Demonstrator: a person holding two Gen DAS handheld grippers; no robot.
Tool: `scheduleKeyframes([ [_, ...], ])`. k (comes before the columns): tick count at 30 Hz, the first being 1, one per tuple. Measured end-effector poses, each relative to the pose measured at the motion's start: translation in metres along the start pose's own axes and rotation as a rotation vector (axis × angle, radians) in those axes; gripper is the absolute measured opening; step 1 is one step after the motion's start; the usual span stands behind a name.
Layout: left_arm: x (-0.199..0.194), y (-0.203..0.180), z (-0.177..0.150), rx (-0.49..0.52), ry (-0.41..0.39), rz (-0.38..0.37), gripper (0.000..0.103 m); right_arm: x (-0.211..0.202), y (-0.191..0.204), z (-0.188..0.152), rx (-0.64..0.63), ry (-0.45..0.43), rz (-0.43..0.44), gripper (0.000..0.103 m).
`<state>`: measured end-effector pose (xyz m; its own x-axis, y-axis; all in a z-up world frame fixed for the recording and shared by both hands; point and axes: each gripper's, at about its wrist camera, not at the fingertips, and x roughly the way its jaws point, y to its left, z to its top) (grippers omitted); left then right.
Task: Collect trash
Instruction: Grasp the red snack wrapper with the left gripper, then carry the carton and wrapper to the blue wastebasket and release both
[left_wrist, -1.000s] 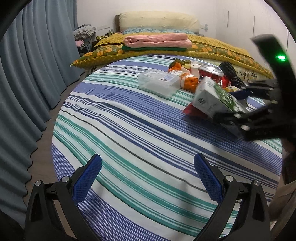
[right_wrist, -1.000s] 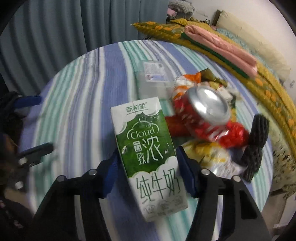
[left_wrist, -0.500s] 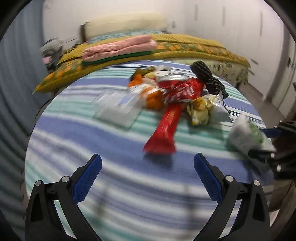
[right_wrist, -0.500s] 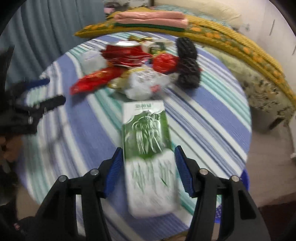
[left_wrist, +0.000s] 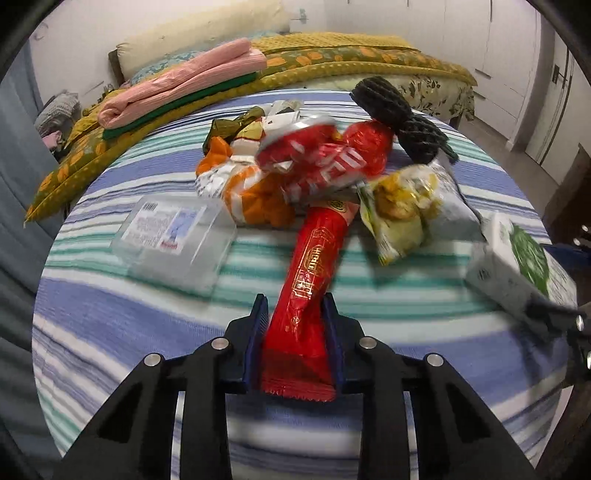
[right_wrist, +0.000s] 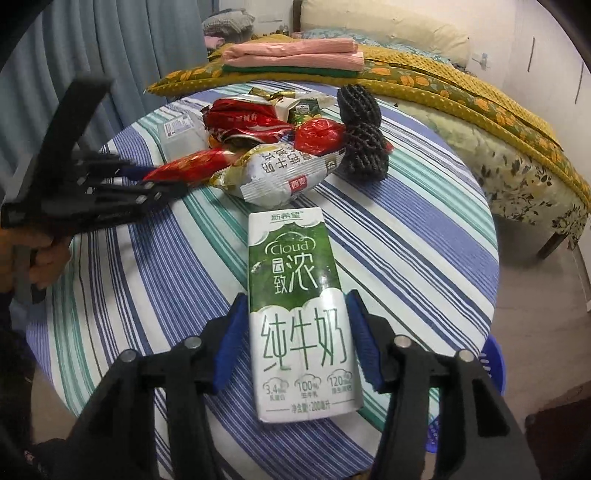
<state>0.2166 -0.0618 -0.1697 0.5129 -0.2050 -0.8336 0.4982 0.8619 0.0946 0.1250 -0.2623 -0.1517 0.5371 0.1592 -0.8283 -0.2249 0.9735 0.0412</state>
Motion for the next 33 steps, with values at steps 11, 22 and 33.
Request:
scheduleKeyframes([
  [11,-0.055,-0.010,-0.071,-0.085,0.034,-0.072,0.056,-0.005,0.021,-0.004,-0.028,0.073,0.019,0.058],
  [22,-0.032,-0.017,-0.035,0.049,0.101,-0.070,0.021,0.010,0.031,0.023,-0.112,0.205,-0.013,0.049],
  [33,-0.078,-0.061,-0.006,0.012,-0.027,-0.200,0.011,-0.054,-0.083,0.015,0.171,0.004,-0.041,0.049],
])
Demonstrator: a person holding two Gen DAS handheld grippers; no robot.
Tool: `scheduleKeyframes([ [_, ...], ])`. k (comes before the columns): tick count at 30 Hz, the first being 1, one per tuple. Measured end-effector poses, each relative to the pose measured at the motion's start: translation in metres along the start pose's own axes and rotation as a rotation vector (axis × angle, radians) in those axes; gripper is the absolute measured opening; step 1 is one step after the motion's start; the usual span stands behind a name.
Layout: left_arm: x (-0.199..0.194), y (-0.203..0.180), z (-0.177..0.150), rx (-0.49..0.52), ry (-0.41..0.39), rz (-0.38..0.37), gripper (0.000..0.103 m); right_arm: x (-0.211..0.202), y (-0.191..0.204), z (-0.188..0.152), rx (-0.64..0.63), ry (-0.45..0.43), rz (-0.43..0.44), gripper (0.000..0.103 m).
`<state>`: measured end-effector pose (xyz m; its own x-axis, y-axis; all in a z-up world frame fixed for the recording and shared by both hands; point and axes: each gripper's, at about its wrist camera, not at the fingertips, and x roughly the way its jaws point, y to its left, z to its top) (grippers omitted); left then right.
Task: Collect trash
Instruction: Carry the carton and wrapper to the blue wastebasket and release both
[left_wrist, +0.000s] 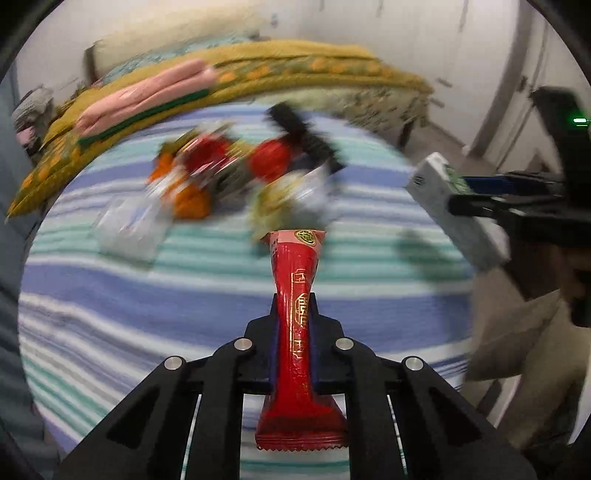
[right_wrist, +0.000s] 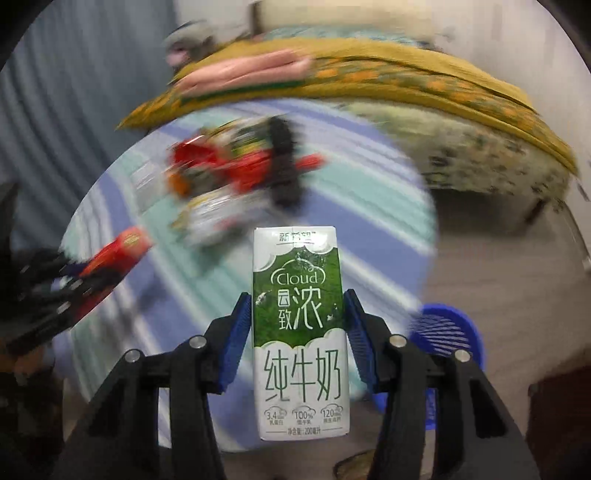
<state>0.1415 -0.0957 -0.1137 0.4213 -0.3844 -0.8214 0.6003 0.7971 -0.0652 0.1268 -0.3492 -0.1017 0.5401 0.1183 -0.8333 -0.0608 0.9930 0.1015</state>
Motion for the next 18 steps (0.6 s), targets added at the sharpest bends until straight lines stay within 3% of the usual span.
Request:
scheduleKeyframes([
  [6,0.019,-0.086,0.048,0.054,-0.025,-0.147,0.010,-0.013,-0.101,-0.020,0.164,-0.029,-0.113,0.049],
  [11,0.076,-0.160,0.085,0.102,0.033,-0.221,0.011,-0.003,-0.163,-0.043,0.256,-0.019,-0.182,0.049],
  [18,0.158,-0.242,0.110,0.151,0.109,-0.235,0.011,0.018,-0.234,-0.069,0.397,-0.005,-0.185,0.050],
])
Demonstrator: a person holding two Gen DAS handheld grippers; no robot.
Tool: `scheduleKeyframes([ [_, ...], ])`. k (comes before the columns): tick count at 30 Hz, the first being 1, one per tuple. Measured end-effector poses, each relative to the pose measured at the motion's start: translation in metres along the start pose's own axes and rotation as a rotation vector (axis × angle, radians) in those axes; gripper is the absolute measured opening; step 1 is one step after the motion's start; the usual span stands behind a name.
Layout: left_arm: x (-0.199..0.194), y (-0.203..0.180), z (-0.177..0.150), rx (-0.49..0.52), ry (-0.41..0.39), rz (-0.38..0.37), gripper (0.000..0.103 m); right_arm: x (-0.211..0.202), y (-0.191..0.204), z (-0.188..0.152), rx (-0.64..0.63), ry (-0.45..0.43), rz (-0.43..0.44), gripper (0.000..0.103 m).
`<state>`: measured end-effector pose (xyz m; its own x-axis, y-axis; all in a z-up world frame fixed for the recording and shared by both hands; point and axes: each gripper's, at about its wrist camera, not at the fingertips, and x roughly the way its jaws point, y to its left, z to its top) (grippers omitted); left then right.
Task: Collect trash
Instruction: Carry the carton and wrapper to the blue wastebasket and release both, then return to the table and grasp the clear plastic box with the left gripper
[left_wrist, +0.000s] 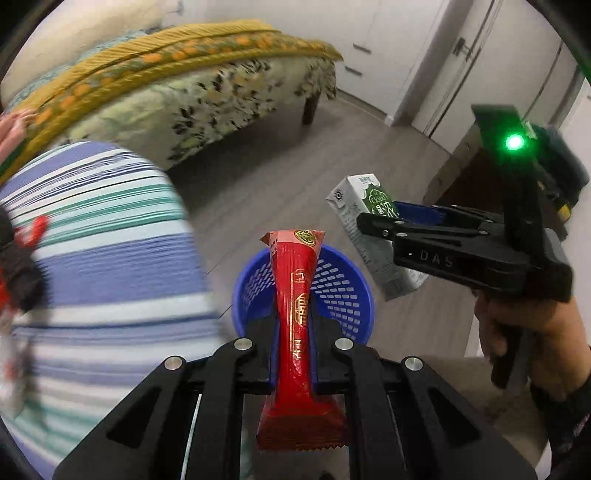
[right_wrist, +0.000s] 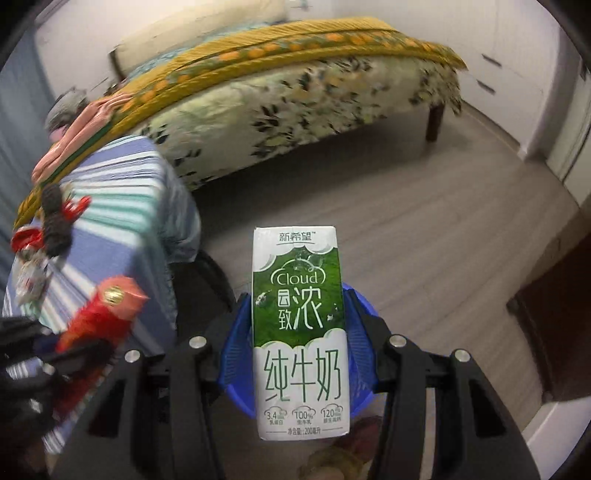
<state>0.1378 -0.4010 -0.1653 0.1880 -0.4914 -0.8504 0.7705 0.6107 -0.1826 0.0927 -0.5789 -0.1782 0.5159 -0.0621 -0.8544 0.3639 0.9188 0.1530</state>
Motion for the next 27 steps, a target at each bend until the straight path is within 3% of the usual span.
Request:
scheduleKeyframes([
  [3,0.037,-0.013,0.011,0.012,0.017,0.007,0.013,0.013,-0.019,0.001,0.050,0.010,0.015,0.051],
  [5,0.051,-0.016,0.013,0.016,0.012,0.015,0.028,0.019,-0.028,0.002,0.083,0.006,0.035,0.064],
  [6,0.056,-0.016,0.014,0.015,0.008,0.019,0.044,0.020,-0.034,0.001,0.103,0.002,0.037,0.066],
  [7,0.057,-0.018,0.015,0.013,-0.002,0.023,0.052,0.019,-0.040,0.001,0.124,-0.003,0.036,0.066],
  [10,0.048,-0.020,0.016,0.000,-0.049,0.001,0.066,0.012,-0.048,0.003,0.151,-0.030,0.045,0.071],
  [15,-0.002,-0.014,0.003,-0.034,-0.196,-0.002,0.094,-0.016,-0.044,0.003,0.166,-0.117,0.048,0.091],
  [21,-0.066,0.006,-0.040,-0.106,-0.348,0.058,0.098,-0.055,-0.002,0.008,0.102,-0.274,0.075,0.098],
  [24,-0.086,0.019,-0.063,-0.110,-0.339,0.062,0.098,-0.063,0.031,0.009,0.047,-0.309,0.056,0.099],
  [27,-0.100,0.037,-0.091,-0.154,-0.304,0.162,0.098,-0.061,0.072,0.005,-0.029,-0.326,0.113,0.098],
])
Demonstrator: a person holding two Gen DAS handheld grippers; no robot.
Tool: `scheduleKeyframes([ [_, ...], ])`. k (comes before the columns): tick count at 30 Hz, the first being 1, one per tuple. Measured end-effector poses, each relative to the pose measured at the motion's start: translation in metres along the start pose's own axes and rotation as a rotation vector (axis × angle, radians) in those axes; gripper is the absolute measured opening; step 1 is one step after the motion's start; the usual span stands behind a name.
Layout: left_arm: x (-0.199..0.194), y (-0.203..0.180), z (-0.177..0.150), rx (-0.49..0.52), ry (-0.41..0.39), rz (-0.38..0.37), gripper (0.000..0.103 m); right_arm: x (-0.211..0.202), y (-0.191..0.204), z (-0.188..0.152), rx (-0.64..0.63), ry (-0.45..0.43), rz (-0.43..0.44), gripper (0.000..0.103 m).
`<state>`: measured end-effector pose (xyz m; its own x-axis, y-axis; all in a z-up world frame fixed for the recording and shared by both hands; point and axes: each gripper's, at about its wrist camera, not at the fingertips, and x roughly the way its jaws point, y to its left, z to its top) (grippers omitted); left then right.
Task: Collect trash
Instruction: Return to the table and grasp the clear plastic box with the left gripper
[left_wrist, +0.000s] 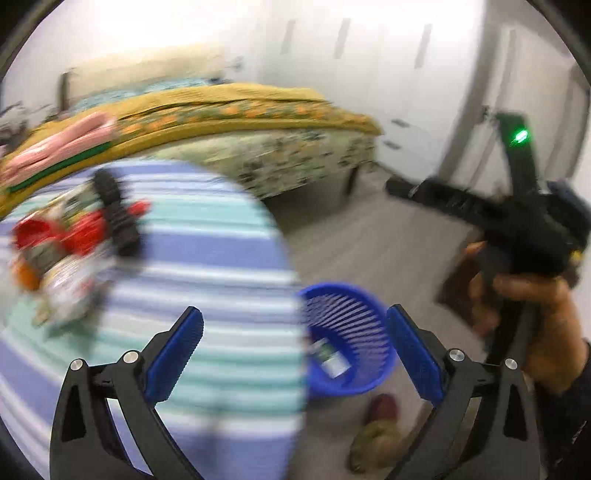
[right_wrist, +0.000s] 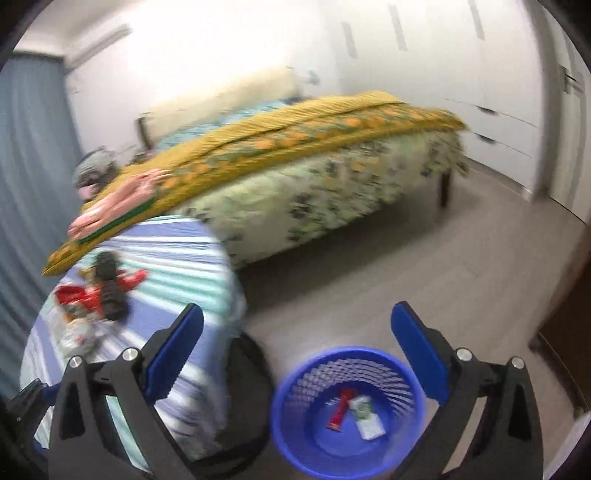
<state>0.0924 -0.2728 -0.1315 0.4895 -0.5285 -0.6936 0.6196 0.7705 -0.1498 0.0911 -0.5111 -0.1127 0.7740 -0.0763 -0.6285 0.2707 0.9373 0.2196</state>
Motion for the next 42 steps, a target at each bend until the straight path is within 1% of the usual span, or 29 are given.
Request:
scheduleKeyframes([
  [2,-0.010,0.021,-0.012,-0.022,0.016,0.050,0.098,0.012,0.030,-0.006,-0.063,0.051,0.025,0.099],
  [4,-0.020,0.047,-0.024,-0.029,0.028,0.135,0.098,0.026,0.069,-0.019,-0.142,0.094,0.064,0.099],
  [5,-0.024,0.061,-0.030,-0.034,0.032,0.182,0.098,0.029,0.082,-0.024,-0.167,0.110,0.079,0.098],
  [8,-0.030,0.101,-0.040,-0.070,0.063,0.282,0.098,0.042,0.130,-0.045,-0.257,0.167,0.142,0.098],
  [9,-0.032,0.118,-0.044,-0.097,0.080,0.331,0.098,0.045,0.145,-0.052,-0.288,0.182,0.159,0.098],
  [10,-0.034,0.131,-0.047,-0.118,0.090,0.357,0.098,0.049,0.161,-0.060,-0.326,0.196,0.176,0.098],
  [13,-0.041,0.171,-0.055,-0.197,0.118,0.436,0.098,0.055,0.193,-0.076,-0.404,0.220,0.196,0.098],
  [18,-0.047,0.227,-0.054,-0.308,0.108,0.543,0.098,0.065,0.219,-0.092,-0.476,0.246,0.207,0.098],
  [20,-0.044,0.247,-0.049,-0.319,0.109,0.584,0.098,0.068,0.226,-0.094,-0.499,0.251,0.209,0.098],
  [22,-0.032,0.267,-0.035,-0.315,0.112,0.626,0.098,0.070,0.228,-0.096,-0.506,0.255,0.213,0.098],
  [23,-0.030,0.275,-0.034,-0.319,0.115,0.641,0.098,0.069,0.229,-0.098,-0.510,0.257,0.216,0.098],
  [25,-0.023,0.294,-0.025,-0.348,0.117,0.656,0.098,0.068,0.232,-0.102,-0.515,0.260,0.216,0.098],
  [29,-0.025,0.317,-0.021,-0.410,0.112,0.674,0.098,0.069,0.230,-0.102,-0.517,0.262,0.220,0.098],
  [32,-0.041,0.334,-0.030,-0.471,0.107,0.696,0.098,0.070,0.229,-0.101,-0.513,0.259,0.218,0.098],
  [35,-0.064,0.353,-0.047,-0.527,0.097,0.726,0.098,0.075,0.228,-0.100,-0.502,0.262,0.214,0.098],
  [36,-0.072,0.359,-0.053,-0.542,0.098,0.747,0.098,0.076,0.228,-0.101,-0.502,0.267,0.214,0.098],
  [38,-0.079,0.365,-0.059,-0.545,0.095,0.754,0.098,0.075,0.230,-0.100,-0.508,0.264,0.215,0.098],
  [39,-0.081,0.364,-0.059,-0.541,0.081,0.730,0.098,0.075,0.230,-0.101,-0.511,0.262,0.215,0.098],
  [40,-0.082,0.361,-0.057,-0.533,0.059,0.681,0.098,0.075,0.230,-0.101,-0.512,0.260,0.214,0.098],
  [41,-0.081,0.358,-0.054,-0.522,0.043,0.631,0.098,0.074,0.230,-0.101,-0.511,0.260,0.214,0.098],
  [42,-0.075,0.352,-0.044,-0.498,0.036,0.559,0.098,0.074,0.230,-0.101,-0.508,0.261,0.216,0.098],
])
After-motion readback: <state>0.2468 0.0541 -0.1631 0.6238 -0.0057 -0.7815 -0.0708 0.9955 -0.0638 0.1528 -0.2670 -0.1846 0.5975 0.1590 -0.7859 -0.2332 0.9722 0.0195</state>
